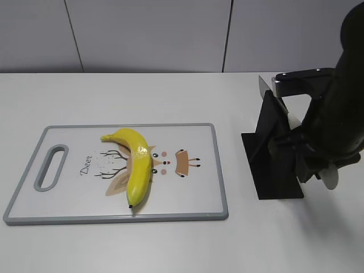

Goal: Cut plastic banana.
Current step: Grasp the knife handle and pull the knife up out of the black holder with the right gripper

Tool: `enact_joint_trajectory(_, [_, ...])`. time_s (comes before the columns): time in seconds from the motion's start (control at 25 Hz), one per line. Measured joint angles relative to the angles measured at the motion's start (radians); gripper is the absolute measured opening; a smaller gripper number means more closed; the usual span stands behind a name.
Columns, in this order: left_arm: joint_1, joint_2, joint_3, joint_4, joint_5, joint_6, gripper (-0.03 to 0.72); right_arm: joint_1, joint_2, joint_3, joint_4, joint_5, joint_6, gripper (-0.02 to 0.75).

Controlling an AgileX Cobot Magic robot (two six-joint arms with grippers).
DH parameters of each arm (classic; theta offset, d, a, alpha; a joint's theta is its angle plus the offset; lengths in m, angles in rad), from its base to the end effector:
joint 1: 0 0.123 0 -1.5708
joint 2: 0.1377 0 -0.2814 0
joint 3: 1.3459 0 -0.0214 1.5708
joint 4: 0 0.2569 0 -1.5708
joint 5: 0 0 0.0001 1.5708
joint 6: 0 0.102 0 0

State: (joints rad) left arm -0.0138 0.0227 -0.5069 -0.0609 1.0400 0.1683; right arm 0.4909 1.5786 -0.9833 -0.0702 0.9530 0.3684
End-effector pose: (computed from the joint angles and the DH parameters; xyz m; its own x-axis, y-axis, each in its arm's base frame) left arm 0.0175 -0.0056 0.2789 -0.4383 0.1429 -0.8874 0.1218 0.9876 0.0988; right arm 0.2557 0.1301 0.1939 -0.9795 -0.1592 -0.1230 -0.1582 0.9872 -0.0182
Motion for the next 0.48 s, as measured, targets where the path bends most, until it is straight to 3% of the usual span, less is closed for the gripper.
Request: enact_joint_trajectory(0.48, [0.0, 0.0, 0.0, 0.0, 0.0, 0.0, 0.429, 0.003, -0.22, 0.0, 0.006, 0.022, -0.021, 0.17])
